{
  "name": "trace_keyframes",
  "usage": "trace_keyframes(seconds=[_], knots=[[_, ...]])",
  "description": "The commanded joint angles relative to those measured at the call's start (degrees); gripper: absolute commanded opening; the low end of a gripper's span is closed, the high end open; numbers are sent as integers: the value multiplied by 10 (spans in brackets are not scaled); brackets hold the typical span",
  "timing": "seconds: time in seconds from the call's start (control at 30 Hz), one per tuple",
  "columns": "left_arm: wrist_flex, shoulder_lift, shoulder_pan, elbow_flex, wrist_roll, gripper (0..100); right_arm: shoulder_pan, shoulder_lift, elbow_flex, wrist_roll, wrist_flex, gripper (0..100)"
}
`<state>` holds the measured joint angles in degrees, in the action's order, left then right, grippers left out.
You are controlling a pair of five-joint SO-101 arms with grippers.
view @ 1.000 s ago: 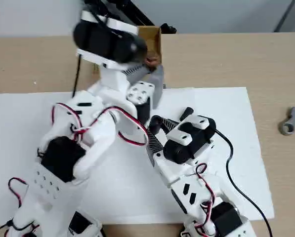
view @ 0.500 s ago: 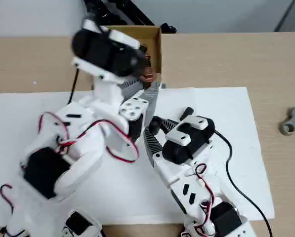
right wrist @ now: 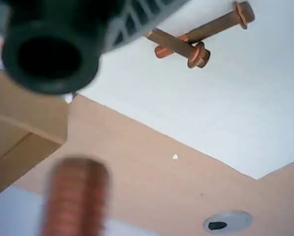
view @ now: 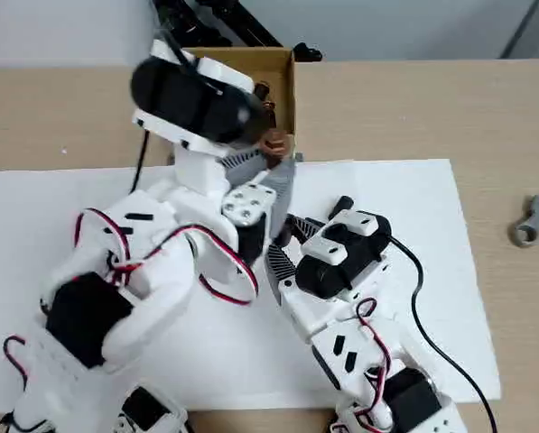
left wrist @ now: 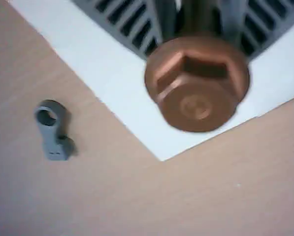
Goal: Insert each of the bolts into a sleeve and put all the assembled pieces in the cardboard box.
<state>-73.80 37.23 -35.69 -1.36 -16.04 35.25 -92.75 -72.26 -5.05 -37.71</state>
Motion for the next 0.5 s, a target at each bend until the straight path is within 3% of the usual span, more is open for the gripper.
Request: trace_keyframes(seconds=[0.0, 0.47], knots=[[17, 11, -19, -3, -5, 5, 4, -2, 5, 3, 13, 2], [4, 11, -21, 48, -4, 5, 4, -4, 5, 3, 12, 2]])
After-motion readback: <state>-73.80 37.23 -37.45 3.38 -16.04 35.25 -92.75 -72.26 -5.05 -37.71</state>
